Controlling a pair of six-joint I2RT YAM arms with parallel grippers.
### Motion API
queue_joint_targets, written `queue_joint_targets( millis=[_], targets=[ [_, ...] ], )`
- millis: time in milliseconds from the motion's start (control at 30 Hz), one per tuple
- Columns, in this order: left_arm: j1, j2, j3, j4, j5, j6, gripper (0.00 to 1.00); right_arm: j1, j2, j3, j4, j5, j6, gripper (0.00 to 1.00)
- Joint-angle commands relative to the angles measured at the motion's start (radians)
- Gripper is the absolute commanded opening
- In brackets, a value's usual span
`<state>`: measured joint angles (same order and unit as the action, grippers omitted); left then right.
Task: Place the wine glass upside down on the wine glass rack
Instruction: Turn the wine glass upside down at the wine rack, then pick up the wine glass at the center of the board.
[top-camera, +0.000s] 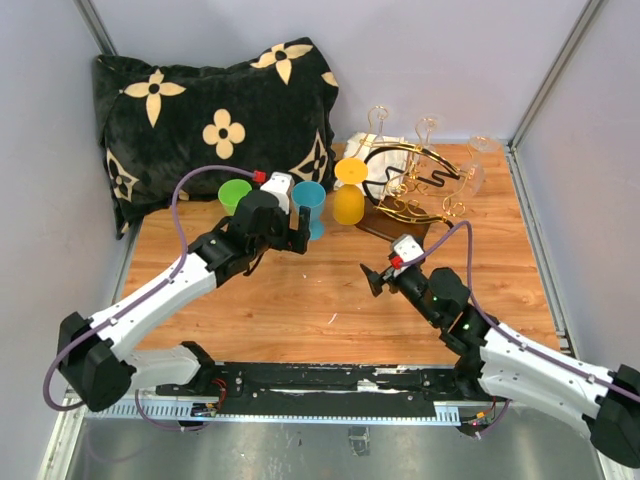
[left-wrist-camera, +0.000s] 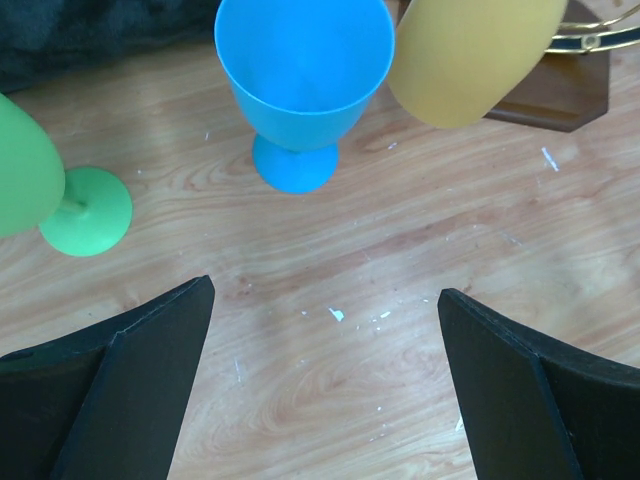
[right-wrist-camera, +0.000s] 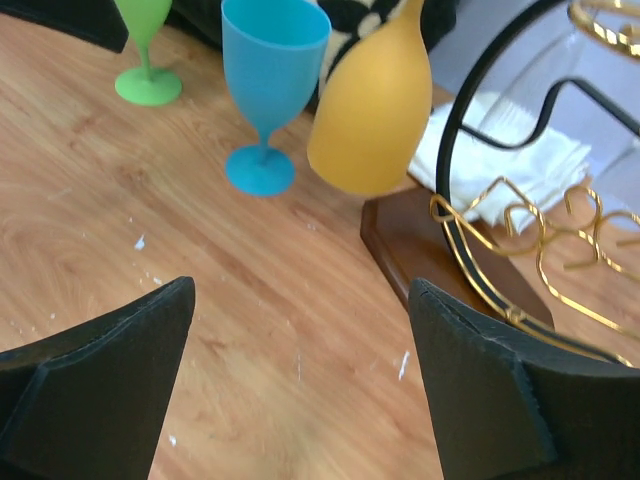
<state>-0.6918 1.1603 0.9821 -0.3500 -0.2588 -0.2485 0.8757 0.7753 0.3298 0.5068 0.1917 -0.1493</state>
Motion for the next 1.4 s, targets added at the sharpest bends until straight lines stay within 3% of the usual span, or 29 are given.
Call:
queue_joint_targets(
  millis=[0,367,833,1367],
  targets=[
    [0.042,0.078,0.07,-0.01,0.068,0.013,1.0,0.022,-0.124,-0.005,-0.277,0.077,0.121,0.88],
    [0.064,0.346,0.18,0.046,0.058,0.059,1.0,0.022,-0.258,0.028,-0.445,0.081,0.181,1.0],
    [0.103,0.55,0.331,0.065,0.036,0.112,1.0,0.022,-0.258,0.034,-0.45,0.074,0.214,0.98],
    [0.118,0.678,0.51,0.006,-0.012,0.15,1.0,0.022,-0.278,0.024,-0.476,0.07,0.229,0.99]
  ],
)
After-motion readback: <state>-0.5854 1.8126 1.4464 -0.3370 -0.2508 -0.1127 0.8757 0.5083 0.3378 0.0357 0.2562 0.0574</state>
